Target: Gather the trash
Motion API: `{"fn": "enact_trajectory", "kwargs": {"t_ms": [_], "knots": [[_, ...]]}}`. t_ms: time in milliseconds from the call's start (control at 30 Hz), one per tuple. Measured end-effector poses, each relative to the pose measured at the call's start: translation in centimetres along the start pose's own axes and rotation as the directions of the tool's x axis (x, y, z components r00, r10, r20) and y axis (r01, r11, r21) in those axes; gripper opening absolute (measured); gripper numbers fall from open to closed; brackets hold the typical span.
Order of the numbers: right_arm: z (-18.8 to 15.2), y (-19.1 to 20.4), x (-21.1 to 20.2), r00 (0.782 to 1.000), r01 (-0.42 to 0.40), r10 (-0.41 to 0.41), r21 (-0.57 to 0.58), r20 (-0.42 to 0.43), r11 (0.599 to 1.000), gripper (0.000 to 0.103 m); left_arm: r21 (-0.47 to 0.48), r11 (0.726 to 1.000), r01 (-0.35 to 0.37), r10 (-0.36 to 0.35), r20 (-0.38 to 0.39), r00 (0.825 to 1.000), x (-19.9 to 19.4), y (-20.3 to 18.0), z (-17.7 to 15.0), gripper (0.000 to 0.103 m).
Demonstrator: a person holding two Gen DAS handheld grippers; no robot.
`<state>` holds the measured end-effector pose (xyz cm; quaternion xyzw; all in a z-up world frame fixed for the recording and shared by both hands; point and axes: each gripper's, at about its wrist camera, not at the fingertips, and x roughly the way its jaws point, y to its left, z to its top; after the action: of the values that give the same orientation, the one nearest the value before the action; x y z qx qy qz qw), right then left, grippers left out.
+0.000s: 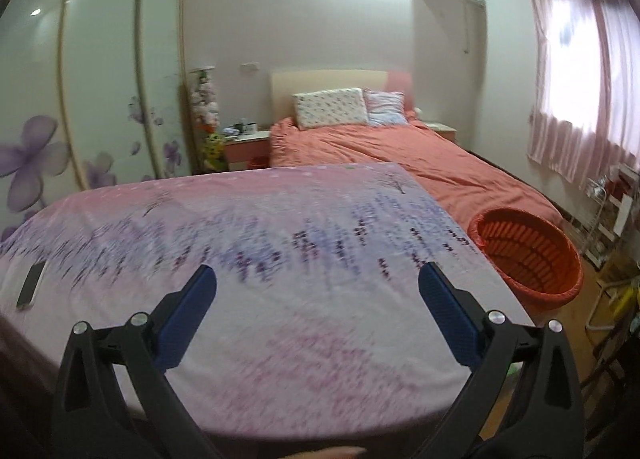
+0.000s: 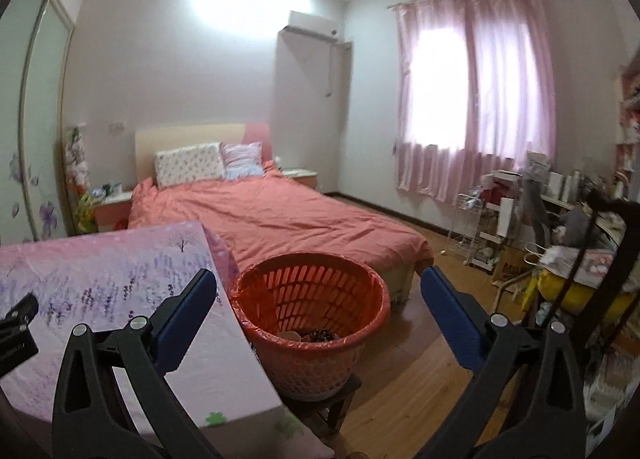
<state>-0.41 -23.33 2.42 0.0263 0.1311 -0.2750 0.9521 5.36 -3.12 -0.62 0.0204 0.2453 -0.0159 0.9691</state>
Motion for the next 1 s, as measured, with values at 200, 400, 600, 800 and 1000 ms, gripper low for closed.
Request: {"fn": "enact_trajectory", "kwargs": {"t_ms": [200,400,600,800,1000], "knots": [[-0.9,0.8,-1.5,1.0,-0.016,0.017,0.021,-0.022,1.0,0.101,-0.036,0.999,-0.029,0.03,0.022,0.999,-2.7,1.5,-1.4,0.099],[-2.1,1.6,-0.6,0.987,-0.017,0.014,-0.018,-0.161,1.0,0.101,-0.063,0.998,0.0,-0.001,-0.014,1.0,-3.7,2.3,-2.6,0.099],[-2.6,1.4,-1.1,0.97,-0.027,0.03,0.018,-0.241,0.999,0.101,-0.064,0.998,0.014,-0.015,-0.025,1.0,-4.5,2.0,-2.8,0.099],[-3.0,1.9,-2.3,0.965,-0.043,0.052,0.044,-0.256,0.998,0.101,-0.044,0.998,0.035,-0.035,-0.014,0.999,-5.1,1.2,-2.4,0.099],[-3.1,1.5,-2.3,0.964,-0.046,0.062,0.065,-0.259,0.997,0.101,-0.034,0.998,0.054,-0.054,-0.007,0.999,-5.4,0.4,-2.1,0.099]]}}
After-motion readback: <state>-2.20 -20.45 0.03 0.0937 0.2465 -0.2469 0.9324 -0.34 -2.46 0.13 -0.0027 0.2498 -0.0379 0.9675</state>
